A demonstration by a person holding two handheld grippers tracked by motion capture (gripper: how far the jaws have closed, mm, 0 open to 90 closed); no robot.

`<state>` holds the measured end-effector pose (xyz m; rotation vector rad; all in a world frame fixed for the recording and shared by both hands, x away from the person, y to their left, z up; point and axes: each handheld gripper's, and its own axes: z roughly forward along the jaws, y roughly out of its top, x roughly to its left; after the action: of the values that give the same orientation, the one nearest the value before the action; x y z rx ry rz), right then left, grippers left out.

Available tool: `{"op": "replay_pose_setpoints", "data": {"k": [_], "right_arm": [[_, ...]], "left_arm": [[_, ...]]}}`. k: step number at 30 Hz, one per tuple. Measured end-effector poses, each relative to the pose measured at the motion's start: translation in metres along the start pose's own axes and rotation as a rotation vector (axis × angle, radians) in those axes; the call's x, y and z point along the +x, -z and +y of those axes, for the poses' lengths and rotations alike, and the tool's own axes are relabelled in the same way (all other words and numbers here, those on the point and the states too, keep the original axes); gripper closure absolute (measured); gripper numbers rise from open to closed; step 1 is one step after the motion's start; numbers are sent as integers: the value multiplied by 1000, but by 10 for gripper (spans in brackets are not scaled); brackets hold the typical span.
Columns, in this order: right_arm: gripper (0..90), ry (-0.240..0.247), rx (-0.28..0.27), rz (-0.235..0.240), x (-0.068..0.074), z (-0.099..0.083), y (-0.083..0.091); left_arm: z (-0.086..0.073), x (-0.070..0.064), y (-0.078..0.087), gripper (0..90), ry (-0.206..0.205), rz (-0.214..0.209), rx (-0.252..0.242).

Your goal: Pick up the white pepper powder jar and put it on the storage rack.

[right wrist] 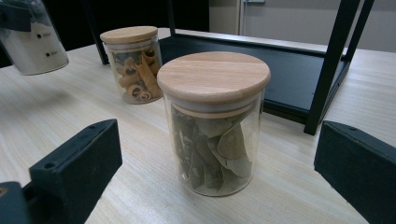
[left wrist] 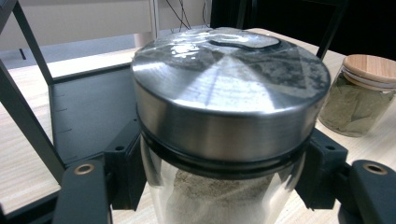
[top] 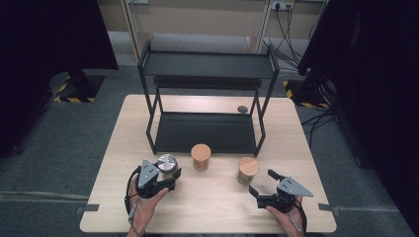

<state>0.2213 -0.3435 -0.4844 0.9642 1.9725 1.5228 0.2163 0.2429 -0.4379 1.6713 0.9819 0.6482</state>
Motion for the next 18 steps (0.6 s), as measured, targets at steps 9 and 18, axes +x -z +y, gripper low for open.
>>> {"op": "replay_pose_setpoints", "data": {"k": [9, 18], "right_arm": [[13, -1, 0, -1, 0, 0, 0], [12, -2, -1, 1, 0, 0, 0]], "left_arm": [[4, 2, -2, 308, 0, 7, -3], [9, 4, -5, 308, 6, 11, -8]]}}
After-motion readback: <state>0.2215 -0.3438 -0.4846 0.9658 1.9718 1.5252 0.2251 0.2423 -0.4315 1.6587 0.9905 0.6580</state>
